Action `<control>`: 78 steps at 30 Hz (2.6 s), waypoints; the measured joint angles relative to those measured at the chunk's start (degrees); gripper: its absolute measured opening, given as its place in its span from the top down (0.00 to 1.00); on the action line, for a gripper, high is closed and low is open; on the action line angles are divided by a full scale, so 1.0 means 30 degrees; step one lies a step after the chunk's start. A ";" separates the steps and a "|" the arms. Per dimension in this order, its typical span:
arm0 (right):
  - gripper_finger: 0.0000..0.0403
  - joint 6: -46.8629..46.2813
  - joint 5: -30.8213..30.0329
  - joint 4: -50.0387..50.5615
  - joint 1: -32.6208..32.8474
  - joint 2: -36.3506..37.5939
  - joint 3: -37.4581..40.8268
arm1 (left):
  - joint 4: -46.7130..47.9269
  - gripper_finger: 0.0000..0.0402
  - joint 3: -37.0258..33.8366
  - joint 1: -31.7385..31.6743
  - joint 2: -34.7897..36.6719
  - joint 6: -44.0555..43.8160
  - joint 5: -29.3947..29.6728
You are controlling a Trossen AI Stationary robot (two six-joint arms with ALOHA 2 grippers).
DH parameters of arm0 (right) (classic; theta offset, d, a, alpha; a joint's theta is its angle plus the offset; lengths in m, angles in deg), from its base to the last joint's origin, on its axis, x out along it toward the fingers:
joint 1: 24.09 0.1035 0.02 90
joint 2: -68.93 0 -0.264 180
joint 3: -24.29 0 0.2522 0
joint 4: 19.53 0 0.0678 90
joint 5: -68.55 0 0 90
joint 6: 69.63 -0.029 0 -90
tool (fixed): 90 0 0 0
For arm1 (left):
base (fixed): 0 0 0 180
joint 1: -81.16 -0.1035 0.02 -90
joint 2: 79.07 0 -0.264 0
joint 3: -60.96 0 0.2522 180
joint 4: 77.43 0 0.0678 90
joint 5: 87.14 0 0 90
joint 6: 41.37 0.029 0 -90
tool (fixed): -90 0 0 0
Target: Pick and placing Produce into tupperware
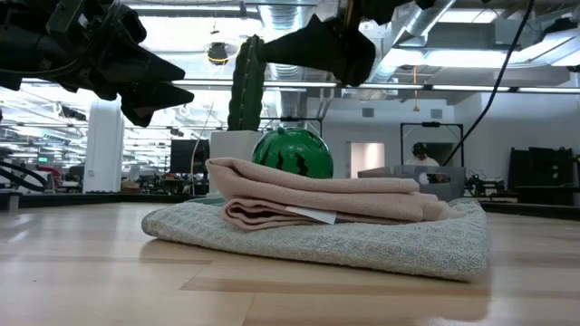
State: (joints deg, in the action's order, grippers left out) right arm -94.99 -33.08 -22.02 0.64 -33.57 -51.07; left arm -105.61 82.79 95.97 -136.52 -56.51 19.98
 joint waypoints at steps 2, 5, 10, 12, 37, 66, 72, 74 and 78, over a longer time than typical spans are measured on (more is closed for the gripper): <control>0.01 0.0334 0.0116 -0.0052 0.0015 0.0000 0.0000 | 0.0007 0.47 0.0000 0.0000 0.0000 0.0000 0.0000; 0.01 0.0361 0.0767 -0.0051 0.0007 -0.0004 0.0000 | 0.0006 0.47 0.0000 0.0000 0.0000 0.0000 -0.0004; 0.01 -0.0523 0.0546 -0.0101 -0.0154 0.0000 -0.0001 | 0.0007 0.47 0.0000 0.0000 0.0000 0.0000 0.0000; 0.01 -0.0444 0.0305 -0.0081 -0.0153 0.0000 0.0000 | 0.0004 0.47 0.0000 0.0000 0.0000 0.0000 0.0000; 0.02 -0.2503 -0.0088 -0.4490 0.0101 0.0029 -0.0007 | 0.0015 0.47 0.0000 0.0000 0.0000 0.0138 -0.0007; 0.06 -0.5630 -0.4776 0.4756 0.0106 0.0036 -0.0015 | 0.0488 0.47 -0.0007 0.0000 0.0000 -0.0073 -0.0014; 0.06 -0.5017 -0.5705 0.5304 0.0625 0.0029 -0.0015 | 0.0484 0.47 -0.0007 0.0000 0.0004 -0.0070 -0.0007; 0.06 -0.4899 -0.5789 0.5311 0.0761 0.0029 -0.0015 | 0.0485 0.47 -0.0007 0.0000 0.0003 -0.0066 -0.0007; 0.06 -0.5129 -0.6362 0.4828 0.0922 -0.0426 -0.0035 | 0.0481 0.47 -0.0007 0.0000 0.0006 -0.0066 0.0020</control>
State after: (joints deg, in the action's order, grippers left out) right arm -110.37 -52.17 -7.53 3.41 -34.84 -51.18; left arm -104.16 82.77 95.97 -136.50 -56.70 20.04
